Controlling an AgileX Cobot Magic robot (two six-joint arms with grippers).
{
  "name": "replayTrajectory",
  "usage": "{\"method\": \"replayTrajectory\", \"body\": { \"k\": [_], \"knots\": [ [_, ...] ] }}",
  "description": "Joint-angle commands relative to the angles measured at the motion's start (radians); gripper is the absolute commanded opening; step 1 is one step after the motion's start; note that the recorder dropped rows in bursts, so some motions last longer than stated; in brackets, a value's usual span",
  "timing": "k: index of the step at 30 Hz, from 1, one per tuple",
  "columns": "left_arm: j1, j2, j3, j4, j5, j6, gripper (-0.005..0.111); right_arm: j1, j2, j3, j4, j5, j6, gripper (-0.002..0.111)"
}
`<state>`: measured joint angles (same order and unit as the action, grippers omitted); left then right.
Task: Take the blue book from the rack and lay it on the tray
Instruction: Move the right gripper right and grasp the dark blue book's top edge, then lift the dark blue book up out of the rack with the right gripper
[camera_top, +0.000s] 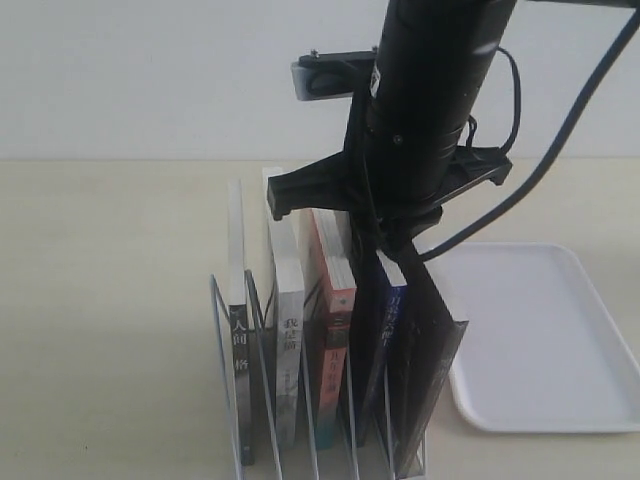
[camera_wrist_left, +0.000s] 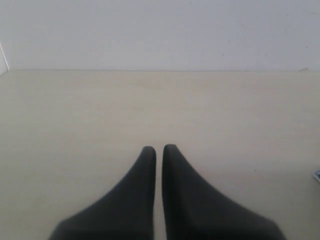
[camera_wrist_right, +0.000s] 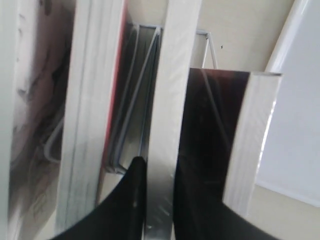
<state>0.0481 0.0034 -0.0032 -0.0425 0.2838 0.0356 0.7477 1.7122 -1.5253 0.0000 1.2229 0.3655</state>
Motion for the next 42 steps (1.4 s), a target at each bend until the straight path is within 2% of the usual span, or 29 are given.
{"method": "replayTrajectory", "body": {
  "k": [1,11,24,42],
  "knots": [
    [0.000,-0.003,0.003,0.001,-0.003,-0.002,0.004,0.001,-0.006,-0.001,0.000,-0.002,-0.028,0.000],
    [0.000,-0.003,0.003,0.001,-0.003,-0.002,0.004,0.001,-0.103,-0.107,-0.030,-0.002,-0.009,0.000],
    [0.000,-0.003,0.003,0.001,-0.003,-0.002,0.004,0.001,-0.290,-0.119,-0.075,-0.002,-0.009,0.000],
    [0.000,-0.003,0.003,0.001,-0.003,-0.002,0.004,0.001,-0.601,-0.173,-0.391,-0.002,0.096,0.000]
  ]
}}
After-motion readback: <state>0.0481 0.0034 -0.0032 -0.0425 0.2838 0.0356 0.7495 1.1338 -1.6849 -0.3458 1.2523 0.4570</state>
